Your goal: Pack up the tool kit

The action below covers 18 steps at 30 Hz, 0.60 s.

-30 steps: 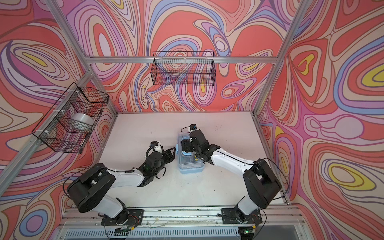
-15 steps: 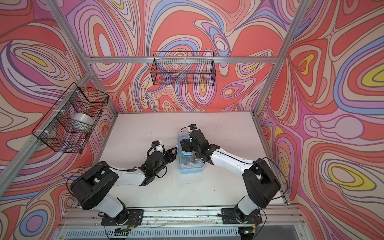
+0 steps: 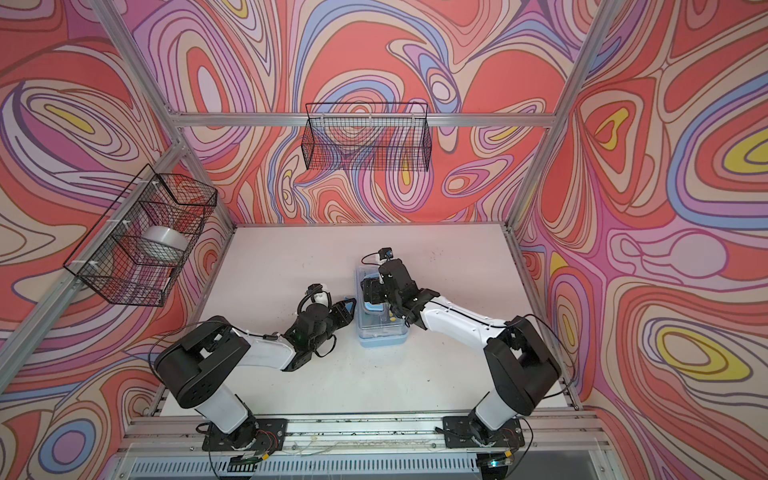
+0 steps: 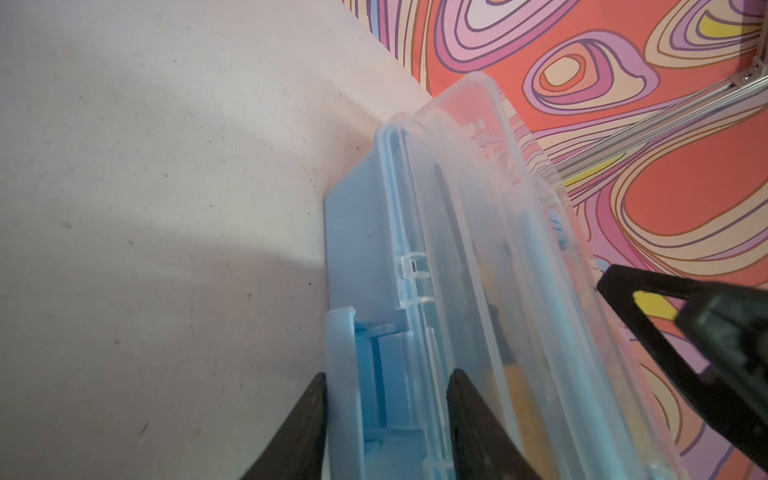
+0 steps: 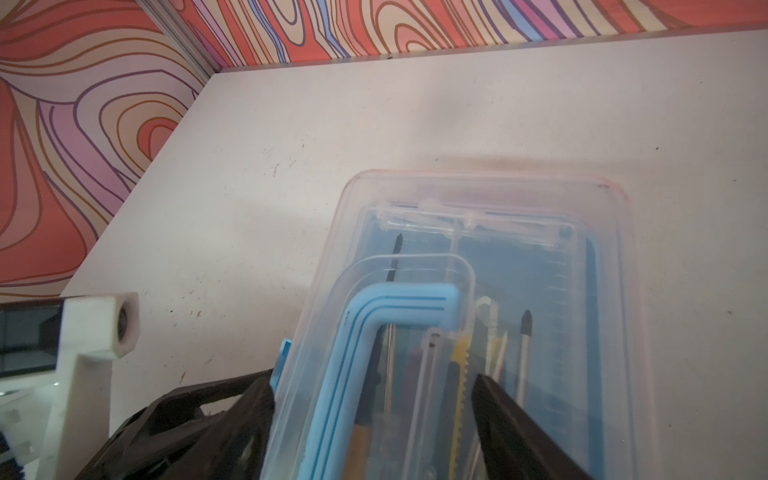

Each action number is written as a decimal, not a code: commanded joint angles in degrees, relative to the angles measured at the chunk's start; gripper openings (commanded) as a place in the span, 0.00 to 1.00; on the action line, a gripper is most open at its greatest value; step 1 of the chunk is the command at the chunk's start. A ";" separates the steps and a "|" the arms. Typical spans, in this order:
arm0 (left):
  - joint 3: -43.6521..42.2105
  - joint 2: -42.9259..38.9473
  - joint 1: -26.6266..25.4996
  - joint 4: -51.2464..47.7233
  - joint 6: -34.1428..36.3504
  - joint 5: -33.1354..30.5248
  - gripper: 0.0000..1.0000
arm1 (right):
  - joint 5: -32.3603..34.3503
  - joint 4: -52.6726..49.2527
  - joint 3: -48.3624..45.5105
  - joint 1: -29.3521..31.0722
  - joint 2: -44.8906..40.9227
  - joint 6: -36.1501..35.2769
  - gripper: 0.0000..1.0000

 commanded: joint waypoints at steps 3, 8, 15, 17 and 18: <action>0.85 0.78 -0.33 4.01 -1.12 2.52 0.46 | -0.06 -9.98 -2.10 -0.13 0.94 1.56 0.78; -0.74 0.74 0.06 4.14 -1.18 2.33 0.45 | 0.92 -10.59 -1.92 -0.18 0.10 1.36 0.78; -3.45 0.98 1.63 7.23 -2.85 2.82 0.43 | 0.60 -10.92 -1.42 -0.18 0.83 1.40 0.78; -3.50 0.77 1.83 7.01 -2.79 2.89 0.43 | 0.59 -11.00 -1.18 -0.14 0.93 1.35 0.78; -3.71 0.61 1.97 6.99 -2.74 2.89 0.43 | 0.71 -11.17 -1.07 -0.18 1.16 1.38 0.78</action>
